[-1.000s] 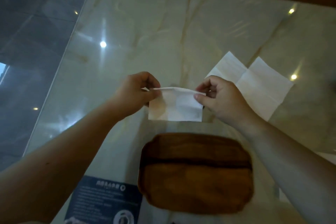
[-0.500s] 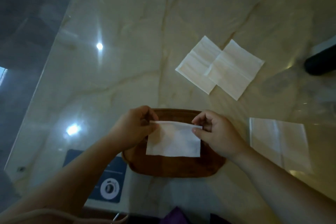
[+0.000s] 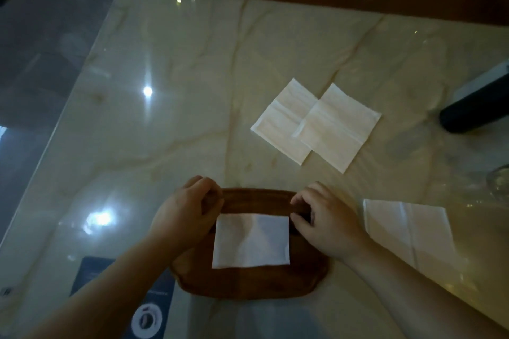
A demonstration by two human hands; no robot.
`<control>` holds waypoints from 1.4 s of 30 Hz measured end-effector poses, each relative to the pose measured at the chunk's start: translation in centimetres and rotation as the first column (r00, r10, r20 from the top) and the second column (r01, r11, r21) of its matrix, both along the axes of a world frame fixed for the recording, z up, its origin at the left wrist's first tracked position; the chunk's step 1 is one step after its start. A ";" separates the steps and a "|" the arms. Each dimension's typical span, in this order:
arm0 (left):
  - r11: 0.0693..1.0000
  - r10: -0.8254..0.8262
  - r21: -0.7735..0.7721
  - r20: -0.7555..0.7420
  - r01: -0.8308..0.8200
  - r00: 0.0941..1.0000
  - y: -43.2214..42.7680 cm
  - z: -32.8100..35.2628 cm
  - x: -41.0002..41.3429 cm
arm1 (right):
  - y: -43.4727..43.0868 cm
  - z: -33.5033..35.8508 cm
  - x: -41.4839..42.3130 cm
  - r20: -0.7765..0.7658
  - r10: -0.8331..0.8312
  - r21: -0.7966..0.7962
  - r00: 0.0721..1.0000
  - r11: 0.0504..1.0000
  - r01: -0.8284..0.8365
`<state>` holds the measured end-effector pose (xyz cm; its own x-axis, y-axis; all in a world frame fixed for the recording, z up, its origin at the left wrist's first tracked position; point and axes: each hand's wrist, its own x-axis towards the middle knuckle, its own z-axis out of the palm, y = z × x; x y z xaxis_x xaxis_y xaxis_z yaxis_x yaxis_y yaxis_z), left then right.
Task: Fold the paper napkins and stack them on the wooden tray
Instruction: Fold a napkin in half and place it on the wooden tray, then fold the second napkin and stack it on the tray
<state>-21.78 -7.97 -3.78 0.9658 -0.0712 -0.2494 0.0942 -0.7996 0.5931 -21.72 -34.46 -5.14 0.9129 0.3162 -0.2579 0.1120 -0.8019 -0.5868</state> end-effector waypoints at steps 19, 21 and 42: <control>0.925 -0.380 0.082 0.185 0.371 0.906 -12.4 -0.3 23.1 | -11.0 -0.5 17.2 0.229 -0.446 -0.062 0.865 0.880 0.471; 0.897 -0.441 0.101 0.179 0.429 0.879 -14.5 -0.4 24.6 | -12.1 -0.8 17.8 0.230 -0.454 -0.079 0.860 0.873 0.482; 0.628 -0.742 0.533 0.192 0.567 0.642 -21.6 -1.8 27.2 | -13.4 -1.1 17.1 0.225 -0.434 0.044 0.873 0.899 0.435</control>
